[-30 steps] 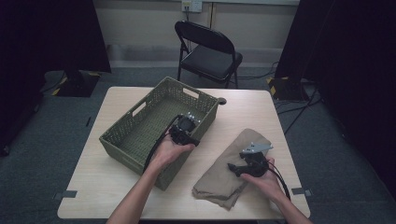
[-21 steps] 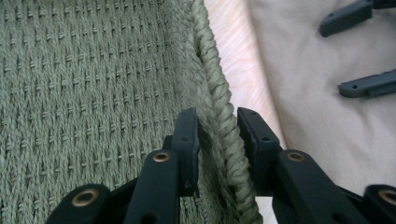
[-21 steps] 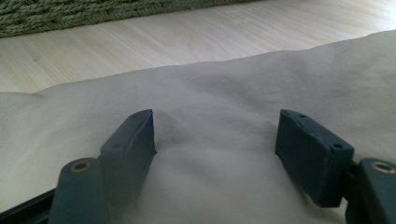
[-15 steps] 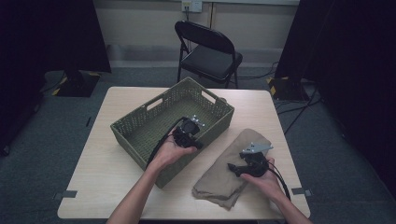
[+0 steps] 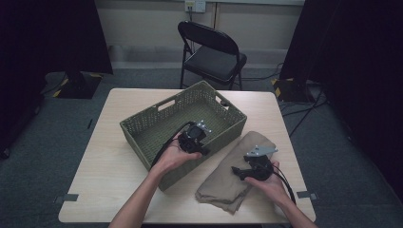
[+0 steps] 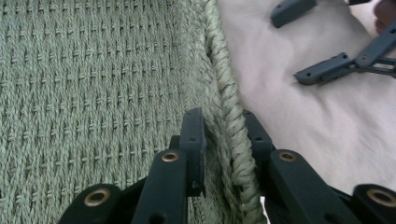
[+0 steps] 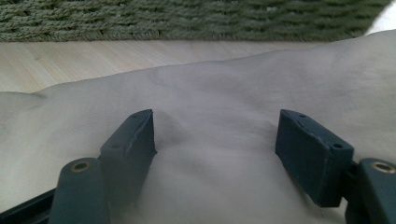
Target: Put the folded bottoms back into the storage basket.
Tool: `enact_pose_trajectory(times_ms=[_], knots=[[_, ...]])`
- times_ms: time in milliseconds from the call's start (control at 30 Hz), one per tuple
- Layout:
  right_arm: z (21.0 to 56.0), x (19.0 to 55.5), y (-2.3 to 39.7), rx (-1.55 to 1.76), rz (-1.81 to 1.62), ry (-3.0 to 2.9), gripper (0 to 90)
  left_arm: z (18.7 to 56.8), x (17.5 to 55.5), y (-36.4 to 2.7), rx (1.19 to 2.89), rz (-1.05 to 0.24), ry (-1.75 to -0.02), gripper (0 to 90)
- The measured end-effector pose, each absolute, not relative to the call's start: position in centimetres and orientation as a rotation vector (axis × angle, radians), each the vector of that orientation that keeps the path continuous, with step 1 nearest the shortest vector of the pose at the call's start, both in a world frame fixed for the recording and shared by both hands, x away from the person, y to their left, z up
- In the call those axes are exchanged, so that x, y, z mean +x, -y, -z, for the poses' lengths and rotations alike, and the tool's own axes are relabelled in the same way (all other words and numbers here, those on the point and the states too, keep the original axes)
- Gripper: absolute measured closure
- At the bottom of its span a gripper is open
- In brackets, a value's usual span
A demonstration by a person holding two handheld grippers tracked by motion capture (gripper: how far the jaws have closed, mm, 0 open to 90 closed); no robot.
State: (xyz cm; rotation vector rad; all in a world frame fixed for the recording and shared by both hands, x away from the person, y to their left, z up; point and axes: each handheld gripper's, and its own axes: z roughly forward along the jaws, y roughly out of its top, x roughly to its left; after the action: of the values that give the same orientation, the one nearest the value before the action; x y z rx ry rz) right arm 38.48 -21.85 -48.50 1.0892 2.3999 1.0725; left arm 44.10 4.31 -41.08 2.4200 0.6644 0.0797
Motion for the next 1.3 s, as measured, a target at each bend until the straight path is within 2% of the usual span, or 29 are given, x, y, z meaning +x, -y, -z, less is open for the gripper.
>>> enact_pose_trajectory(times_ms=[500, 1067, 1300], knots=[[48.5, 38.2, 21.8, 1.087, -1.070, -2.403, 27.6, 41.1, 44.5, -5.2, 2.430, -0.036, -0.599, 76.8], [48.2, 37.5, 21.3, 1.095, -1.048, -2.413, 27.6, 41.2, 44.5, -5.6, 2.415, -0.009, -0.601, 75.6], [47.6, 37.6, 21.6, 1.085, -1.085, -2.382, 29.1, 41.2, 44.5, -5.9, 2.393, -0.004, -0.588, 71.0]])
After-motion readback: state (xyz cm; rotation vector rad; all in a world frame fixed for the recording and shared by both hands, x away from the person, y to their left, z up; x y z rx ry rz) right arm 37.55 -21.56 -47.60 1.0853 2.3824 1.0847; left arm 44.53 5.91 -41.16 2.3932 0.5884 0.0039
